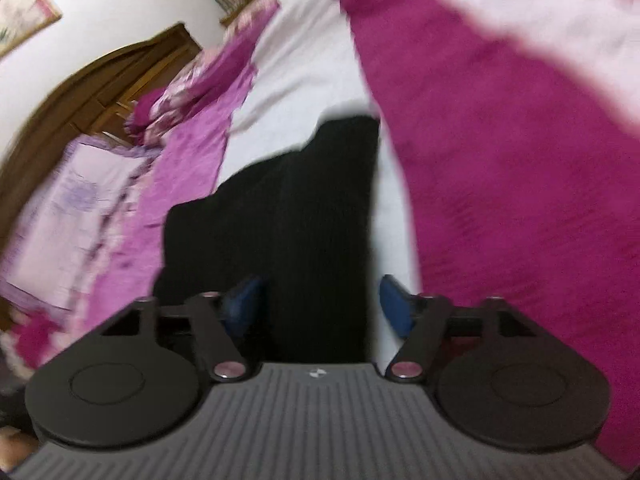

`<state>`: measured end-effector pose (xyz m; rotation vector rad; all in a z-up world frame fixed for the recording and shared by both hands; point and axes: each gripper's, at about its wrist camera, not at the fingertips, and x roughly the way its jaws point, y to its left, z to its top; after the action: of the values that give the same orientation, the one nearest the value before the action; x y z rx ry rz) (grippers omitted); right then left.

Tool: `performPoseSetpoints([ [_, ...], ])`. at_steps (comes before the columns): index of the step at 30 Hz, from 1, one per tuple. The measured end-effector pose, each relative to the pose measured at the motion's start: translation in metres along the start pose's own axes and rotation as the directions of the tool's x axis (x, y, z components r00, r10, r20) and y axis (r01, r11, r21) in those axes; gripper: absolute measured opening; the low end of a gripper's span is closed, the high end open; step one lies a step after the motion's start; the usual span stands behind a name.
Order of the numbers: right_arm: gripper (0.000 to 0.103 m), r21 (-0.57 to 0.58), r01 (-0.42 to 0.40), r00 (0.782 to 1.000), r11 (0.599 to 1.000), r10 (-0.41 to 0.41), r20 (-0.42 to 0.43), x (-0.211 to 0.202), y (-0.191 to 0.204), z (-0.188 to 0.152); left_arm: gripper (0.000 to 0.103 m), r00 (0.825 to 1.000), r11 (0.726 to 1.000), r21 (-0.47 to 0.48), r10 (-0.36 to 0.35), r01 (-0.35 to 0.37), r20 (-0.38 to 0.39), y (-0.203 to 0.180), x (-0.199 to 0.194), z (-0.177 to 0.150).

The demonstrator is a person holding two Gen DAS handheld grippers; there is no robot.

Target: Fold small clothes

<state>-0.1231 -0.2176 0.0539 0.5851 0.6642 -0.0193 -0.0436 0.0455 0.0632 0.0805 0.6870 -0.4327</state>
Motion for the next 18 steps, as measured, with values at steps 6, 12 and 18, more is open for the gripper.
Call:
performPoseSetpoints([
  [6,0.078,-0.063,0.002,0.990,0.998,0.006,0.137,-0.040,-0.006,-0.008,0.077,1.000,1.000,-0.003,0.028,-0.028,0.001,-0.011,0.005,0.004],
  [12,0.079,-0.120,0.058,0.986,0.991,-0.038,0.164,-0.046,-0.002,-0.018,0.077,0.999,0.996,0.087,0.033,-0.036,0.034,-0.027,0.002,0.001],
  [18,0.083,-0.234,0.102,0.973,0.967,-0.048,0.224,-0.052,0.012,-0.023,0.078,0.997,0.994,0.099,0.042,-0.048,0.067,-0.033,-0.001,-0.002],
])
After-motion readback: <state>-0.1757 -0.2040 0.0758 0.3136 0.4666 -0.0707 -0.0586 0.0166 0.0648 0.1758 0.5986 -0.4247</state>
